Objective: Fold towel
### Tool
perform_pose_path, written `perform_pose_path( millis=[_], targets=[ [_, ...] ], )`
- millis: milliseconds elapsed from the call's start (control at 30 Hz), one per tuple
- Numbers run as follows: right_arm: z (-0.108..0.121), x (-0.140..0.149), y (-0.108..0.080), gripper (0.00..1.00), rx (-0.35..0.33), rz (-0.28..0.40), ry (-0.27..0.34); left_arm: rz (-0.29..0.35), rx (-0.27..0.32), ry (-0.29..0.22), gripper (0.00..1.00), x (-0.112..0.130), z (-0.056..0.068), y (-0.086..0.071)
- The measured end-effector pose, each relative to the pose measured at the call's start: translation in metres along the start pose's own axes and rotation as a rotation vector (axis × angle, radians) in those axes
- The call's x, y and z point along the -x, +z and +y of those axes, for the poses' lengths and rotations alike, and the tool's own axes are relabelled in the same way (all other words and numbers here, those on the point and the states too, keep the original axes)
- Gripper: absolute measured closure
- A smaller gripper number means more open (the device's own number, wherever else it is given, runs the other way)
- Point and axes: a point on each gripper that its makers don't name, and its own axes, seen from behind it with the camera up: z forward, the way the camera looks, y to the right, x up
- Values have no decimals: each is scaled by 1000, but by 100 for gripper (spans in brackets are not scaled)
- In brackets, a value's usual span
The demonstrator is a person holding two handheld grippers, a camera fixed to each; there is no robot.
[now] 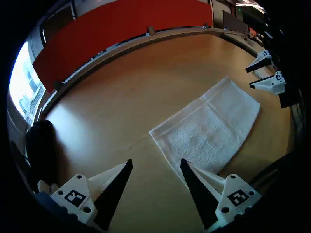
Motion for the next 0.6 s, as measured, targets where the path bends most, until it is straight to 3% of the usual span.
perform_pose_path(
  millis=[367, 600],
  targets=[
    [-22, 23, -21, 17, -12, -5, 32, -5, 10, -53, 8, 23, 16, -19],
    [-26, 29, -28, 17, -13, -2, 64, -4, -2, -91, 8, 32, 19, -28]
  ],
)
